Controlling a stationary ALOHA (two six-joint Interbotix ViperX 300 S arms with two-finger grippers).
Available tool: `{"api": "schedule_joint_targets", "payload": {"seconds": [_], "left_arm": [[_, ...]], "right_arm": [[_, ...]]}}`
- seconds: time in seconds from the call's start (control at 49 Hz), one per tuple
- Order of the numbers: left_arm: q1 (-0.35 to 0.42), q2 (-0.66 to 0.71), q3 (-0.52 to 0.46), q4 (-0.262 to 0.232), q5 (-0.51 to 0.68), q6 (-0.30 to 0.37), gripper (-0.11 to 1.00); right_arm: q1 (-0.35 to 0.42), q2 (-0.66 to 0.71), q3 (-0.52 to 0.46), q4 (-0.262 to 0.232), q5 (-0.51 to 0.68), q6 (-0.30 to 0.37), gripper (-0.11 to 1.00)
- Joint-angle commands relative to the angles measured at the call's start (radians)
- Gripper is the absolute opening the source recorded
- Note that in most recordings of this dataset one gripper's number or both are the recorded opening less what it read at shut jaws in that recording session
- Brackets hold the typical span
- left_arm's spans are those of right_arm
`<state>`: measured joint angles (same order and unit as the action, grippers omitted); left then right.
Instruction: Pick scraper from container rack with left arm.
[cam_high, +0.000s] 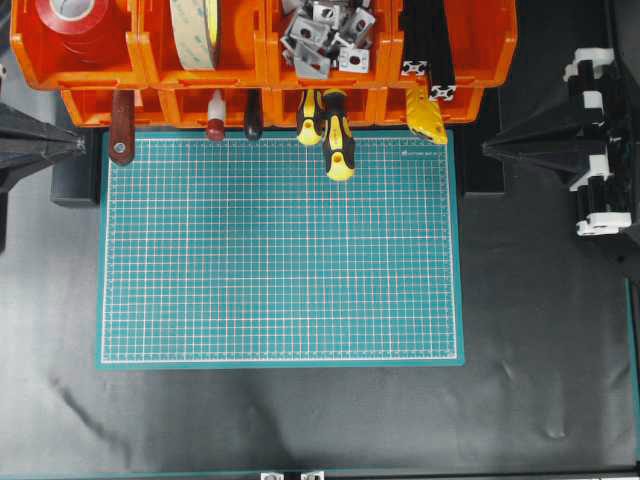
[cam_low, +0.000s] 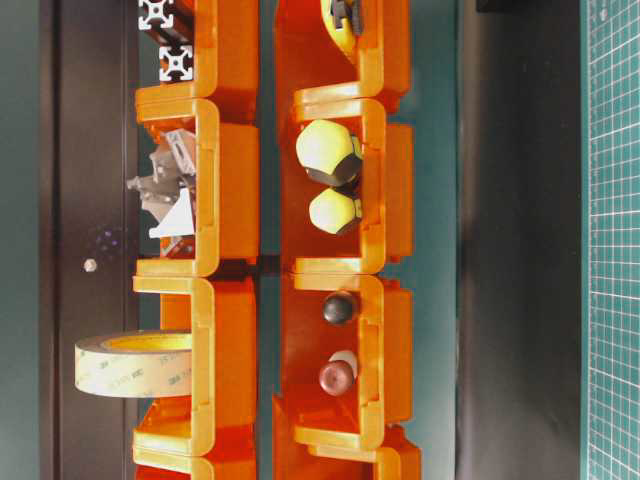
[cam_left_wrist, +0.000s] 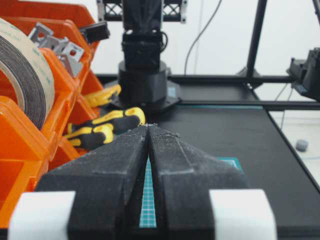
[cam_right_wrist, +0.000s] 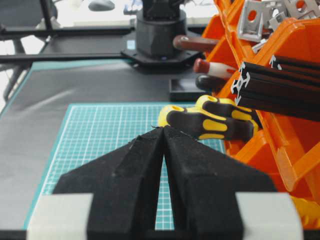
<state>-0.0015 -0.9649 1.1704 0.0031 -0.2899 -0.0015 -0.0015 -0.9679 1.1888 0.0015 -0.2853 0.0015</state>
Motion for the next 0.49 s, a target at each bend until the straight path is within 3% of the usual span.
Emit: {"api": "schedule_joint_targets", "payload": {"seconds": [0.0,0.061,0.143,0.469], "left_arm": [[-0.023,0.021,-0.034,0.046,0.028,-0.018,0.06],[-0.035,0.025,-0.072,0.044,0.087,-0.023,0.09],[-0.069,0.025,-0.13,0.046,0.195,-0.023,0.0],[-0.138,0.055,-0.373,0.06,0.761,0.014,0.0]], "right_arm": [[-0.005,0.012,-0.028,0.003,-0.014,0.009,0.02],[-0.008,0.009,-0.028,0.034,-0.012,0.017,0.01],[-0.015,0.008,-0.028,0.067,-0.003,0.035,0.01],[-0.018,0.002,-0.028,0.069,-0.003,0.041,0.01]]}}
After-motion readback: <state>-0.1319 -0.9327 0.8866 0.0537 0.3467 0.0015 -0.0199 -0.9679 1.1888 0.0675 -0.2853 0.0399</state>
